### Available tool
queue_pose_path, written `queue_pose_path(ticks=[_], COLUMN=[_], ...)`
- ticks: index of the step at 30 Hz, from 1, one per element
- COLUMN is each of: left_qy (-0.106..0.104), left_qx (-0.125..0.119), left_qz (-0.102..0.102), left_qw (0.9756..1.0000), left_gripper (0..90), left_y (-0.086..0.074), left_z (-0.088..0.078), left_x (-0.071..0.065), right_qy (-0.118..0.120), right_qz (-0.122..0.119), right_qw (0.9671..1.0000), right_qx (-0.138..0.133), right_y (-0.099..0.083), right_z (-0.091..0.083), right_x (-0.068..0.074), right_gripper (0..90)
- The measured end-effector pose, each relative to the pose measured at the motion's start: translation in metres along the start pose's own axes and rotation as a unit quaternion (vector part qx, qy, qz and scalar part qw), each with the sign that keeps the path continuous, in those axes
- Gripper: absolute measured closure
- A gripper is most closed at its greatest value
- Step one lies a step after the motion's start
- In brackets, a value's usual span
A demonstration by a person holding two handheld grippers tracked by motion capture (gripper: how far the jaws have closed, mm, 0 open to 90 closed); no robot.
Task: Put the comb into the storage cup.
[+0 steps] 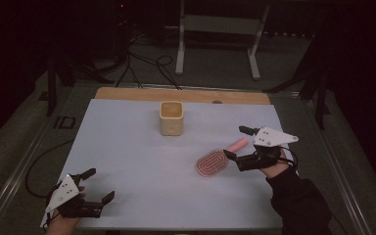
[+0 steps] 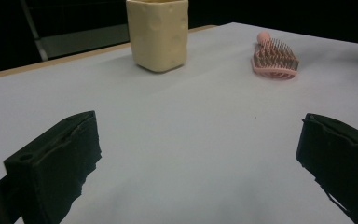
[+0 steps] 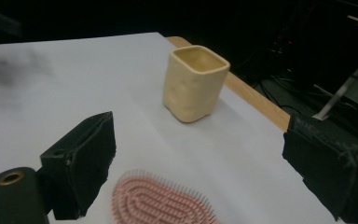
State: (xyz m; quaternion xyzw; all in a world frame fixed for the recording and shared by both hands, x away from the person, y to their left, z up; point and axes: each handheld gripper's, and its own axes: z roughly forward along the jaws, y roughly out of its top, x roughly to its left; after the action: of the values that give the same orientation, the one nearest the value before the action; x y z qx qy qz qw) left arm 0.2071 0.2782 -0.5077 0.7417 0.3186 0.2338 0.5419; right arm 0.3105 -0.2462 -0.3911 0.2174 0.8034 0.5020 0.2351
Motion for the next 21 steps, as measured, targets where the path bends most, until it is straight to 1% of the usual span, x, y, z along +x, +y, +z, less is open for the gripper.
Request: queue_pose_path(ticks=[6,8,13,14,16,19,21], left_qy=[-0.002,-0.002,-0.001,0.0,0.001,0.001,0.0], left_qx=[0.002,0.001,0.001,0.0,-0.002,-0.001,-0.001], left_qz=[0.001,0.002,0.002,0.003,0.002,0.001,0.001], left_qw=[1.0,1.0,1.0,1.0,1.0,1.0,1.0], left_gripper=[0.0,0.0,0.0,0.0,0.0,0.0,0.0], left_y=[0.0,0.0,0.0,0.0,0.0,0.0,0.0], left_z=[0.0,0.0,0.0,0.0,0.0,-0.001,0.0], left_x=[-0.001,-0.001,-0.001,-0.001,-0.001,-0.001,-0.001], right_qy=[-0.012,-0.013,-0.016,-0.016,-0.018,-0.018,-0.02], right_qz=[0.013,0.02,0.034,0.041,0.044,0.06,0.065], right_qw=[0.9998,0.9997,0.9992,0.9989,0.9987,0.9978,0.9974], right_qx=[0.005,0.01,0.014,0.015,0.019,0.021,0.025], right_y=[0.0,-0.001,-0.008,-0.01,-0.013,-0.018,-0.021], right_z=[0.011,0.014,0.023,0.025,0.028,0.034,0.037], right_x=[-0.016,-0.02,-0.031,-0.034,-0.039,-0.046,-0.051], right_gripper=[9.6,9.6,10.4,10.4,13.8,13.9,15.1])
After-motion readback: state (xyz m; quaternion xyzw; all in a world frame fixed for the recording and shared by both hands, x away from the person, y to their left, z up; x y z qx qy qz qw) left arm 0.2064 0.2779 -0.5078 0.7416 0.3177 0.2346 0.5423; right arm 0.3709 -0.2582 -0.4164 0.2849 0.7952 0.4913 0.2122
